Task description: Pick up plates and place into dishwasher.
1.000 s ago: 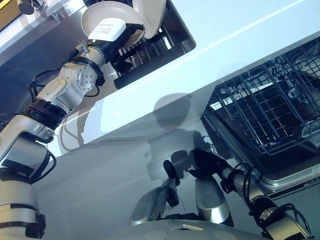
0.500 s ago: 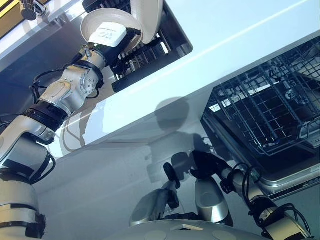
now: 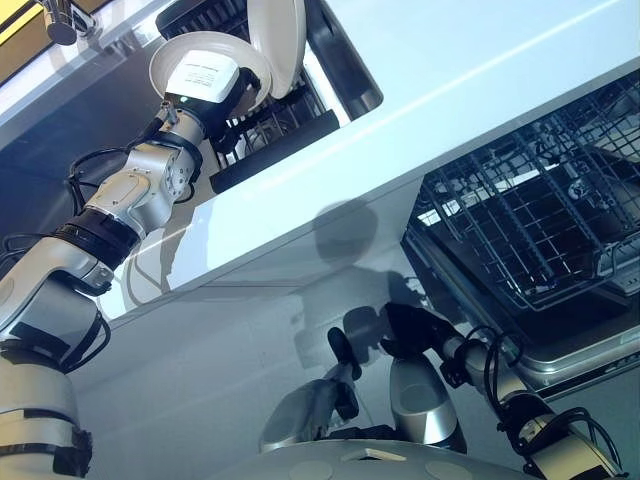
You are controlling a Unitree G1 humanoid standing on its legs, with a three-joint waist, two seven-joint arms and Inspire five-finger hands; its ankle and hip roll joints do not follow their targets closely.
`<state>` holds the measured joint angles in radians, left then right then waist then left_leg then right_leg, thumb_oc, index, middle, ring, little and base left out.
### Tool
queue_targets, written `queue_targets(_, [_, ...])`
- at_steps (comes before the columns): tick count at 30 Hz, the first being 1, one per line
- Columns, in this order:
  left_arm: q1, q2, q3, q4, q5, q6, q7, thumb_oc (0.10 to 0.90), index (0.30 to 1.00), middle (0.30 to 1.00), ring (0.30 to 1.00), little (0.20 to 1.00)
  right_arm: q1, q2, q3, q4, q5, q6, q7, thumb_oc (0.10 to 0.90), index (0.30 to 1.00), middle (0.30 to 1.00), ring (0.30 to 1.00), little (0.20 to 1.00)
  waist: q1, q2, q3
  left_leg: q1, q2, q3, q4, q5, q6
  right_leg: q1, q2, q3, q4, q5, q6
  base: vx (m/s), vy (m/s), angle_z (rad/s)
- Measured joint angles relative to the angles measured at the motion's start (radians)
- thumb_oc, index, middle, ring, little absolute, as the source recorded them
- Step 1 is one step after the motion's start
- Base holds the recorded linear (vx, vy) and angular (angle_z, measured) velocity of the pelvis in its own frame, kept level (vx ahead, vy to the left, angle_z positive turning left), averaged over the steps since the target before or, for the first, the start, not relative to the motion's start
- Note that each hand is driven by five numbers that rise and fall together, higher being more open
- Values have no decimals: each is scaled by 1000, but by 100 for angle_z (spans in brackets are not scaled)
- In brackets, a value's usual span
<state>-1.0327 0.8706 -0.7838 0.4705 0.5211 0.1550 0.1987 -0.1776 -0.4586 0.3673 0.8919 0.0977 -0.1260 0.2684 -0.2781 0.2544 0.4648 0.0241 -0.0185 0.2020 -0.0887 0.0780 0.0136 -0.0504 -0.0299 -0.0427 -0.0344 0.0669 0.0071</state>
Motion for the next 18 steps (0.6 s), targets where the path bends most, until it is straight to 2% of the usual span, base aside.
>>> queue_targets(5, [-47, 1, 5, 76, 32, 26, 32, 100, 300, 300, 300, 200, 1, 0, 0, -11, 0, -3, 0, 800, 900, 900, 900, 900, -7, 0, 0, -14, 0, 4, 0, 0, -1, -16, 1, 4, 1, 0, -1, -7, -2, -2])
queue_targets(18, [-46, 1, 5, 81, 49, 29, 41, 100, 300, 300, 300, 200, 2, -1, 0, -12, -2, -4, 0, 800, 900, 900, 900, 900, -4, 0, 0, -11, 0, 2, 0, 0, 0, -10, 0, 1, 1, 0, -1, 0, 0, 0])
